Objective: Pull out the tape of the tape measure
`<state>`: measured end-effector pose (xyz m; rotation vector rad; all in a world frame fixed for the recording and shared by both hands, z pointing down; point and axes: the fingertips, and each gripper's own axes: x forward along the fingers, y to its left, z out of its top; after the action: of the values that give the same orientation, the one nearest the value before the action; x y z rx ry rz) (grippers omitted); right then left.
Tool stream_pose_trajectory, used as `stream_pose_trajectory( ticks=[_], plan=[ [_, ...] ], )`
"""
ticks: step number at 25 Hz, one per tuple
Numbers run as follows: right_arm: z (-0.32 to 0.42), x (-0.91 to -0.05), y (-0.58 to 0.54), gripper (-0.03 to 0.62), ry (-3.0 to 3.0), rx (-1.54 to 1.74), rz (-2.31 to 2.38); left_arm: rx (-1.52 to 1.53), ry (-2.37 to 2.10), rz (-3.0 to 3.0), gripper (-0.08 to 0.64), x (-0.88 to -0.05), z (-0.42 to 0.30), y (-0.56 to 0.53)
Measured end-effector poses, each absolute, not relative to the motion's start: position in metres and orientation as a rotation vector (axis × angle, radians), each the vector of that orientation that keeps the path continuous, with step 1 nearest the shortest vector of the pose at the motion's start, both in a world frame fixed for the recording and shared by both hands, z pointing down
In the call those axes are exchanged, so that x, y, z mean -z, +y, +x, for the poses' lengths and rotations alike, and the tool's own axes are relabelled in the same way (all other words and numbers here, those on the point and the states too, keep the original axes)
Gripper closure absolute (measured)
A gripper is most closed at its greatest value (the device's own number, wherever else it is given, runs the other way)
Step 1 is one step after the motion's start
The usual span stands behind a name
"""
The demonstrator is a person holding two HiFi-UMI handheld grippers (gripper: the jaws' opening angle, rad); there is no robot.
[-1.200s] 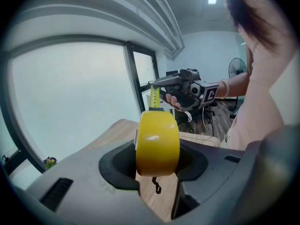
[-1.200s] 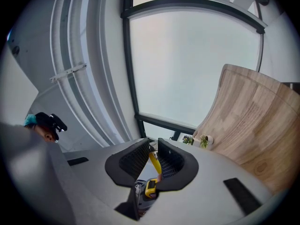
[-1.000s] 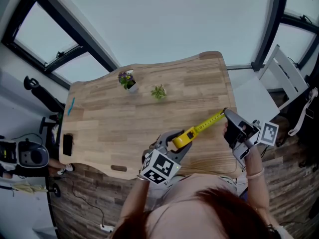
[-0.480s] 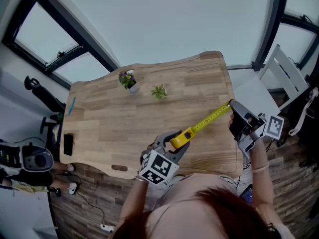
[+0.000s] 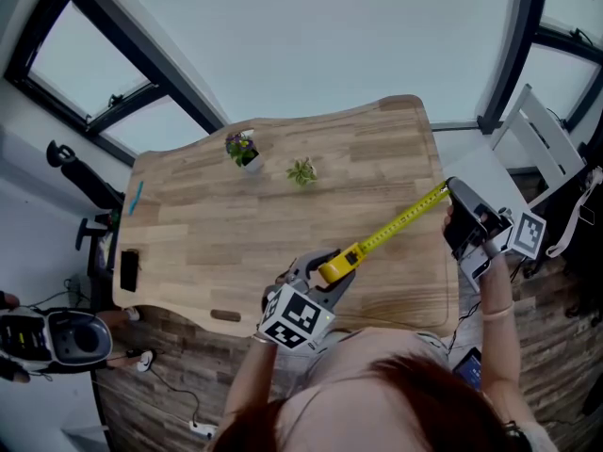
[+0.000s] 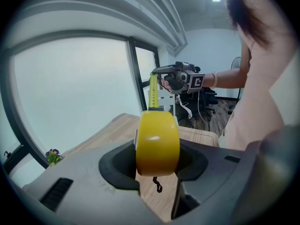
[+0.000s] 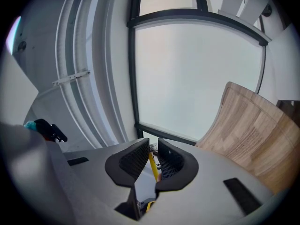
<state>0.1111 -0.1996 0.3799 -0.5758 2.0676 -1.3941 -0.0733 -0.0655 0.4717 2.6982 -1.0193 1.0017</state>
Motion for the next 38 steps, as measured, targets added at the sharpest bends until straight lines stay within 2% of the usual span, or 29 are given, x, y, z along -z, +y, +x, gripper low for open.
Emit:
stream_pose_trajectory(
  ticks=[38],
  plan=[
    [0.198,-0.365,-0.224,0.541,1.955,1.243,-0.703,-1.084,-0.939,2.678,0.393,-0.49,-0.085,-0.054]
  ],
)
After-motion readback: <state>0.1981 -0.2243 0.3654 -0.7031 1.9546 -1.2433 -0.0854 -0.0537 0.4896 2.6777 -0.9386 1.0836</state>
